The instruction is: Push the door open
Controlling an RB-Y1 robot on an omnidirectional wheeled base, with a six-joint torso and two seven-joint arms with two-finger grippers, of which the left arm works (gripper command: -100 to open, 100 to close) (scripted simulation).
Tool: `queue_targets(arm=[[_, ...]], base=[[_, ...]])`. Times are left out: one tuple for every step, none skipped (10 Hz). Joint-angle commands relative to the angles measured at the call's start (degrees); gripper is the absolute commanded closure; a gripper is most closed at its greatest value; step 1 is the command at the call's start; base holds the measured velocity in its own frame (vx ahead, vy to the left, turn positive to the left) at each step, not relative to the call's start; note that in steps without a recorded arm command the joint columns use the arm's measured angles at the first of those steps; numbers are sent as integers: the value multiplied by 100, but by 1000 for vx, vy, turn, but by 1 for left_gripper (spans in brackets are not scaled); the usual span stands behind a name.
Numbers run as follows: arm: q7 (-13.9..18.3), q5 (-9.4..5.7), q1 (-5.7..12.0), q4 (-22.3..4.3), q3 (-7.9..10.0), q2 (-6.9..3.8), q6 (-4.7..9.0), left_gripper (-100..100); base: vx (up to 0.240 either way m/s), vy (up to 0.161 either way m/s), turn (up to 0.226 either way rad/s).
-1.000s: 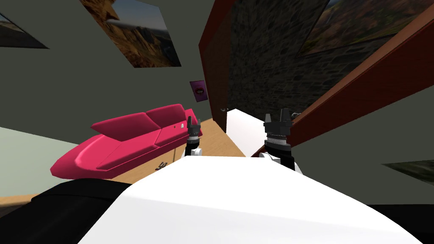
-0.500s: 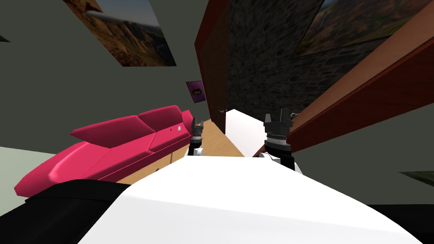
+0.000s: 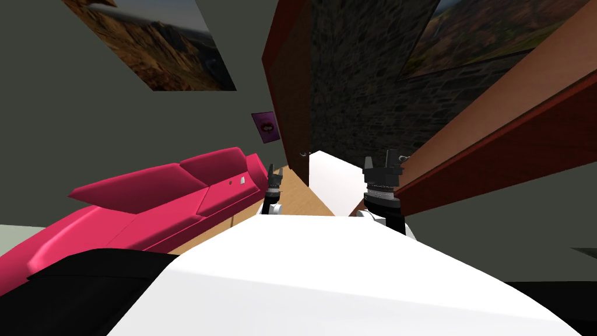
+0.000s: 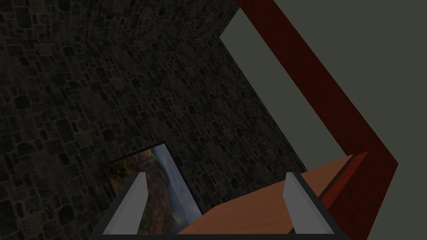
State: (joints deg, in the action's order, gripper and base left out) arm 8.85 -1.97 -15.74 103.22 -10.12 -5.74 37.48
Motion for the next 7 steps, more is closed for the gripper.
queue_targets(arm=[[-9,1,75,-189,-48,-3,29,-100],[-11,-1,124,-305,-73,-9,46,-100],[-14,-3,175,-427,-99,-13,65,-100],[-16,-4,227,-550,-126,-17,83,-100],[-19,-6,279,-674,-153,-21,102,-100],[-22,-8,331,-797,-179,-24,120,-100],[-24,-10,383,-921,-206,-28,139,-100]], base=[[97,21,-82],[90,26,-77],[101,35,-71],[95,38,-75],[82,36,-91],[83,35,-75],[97,33,-88]])
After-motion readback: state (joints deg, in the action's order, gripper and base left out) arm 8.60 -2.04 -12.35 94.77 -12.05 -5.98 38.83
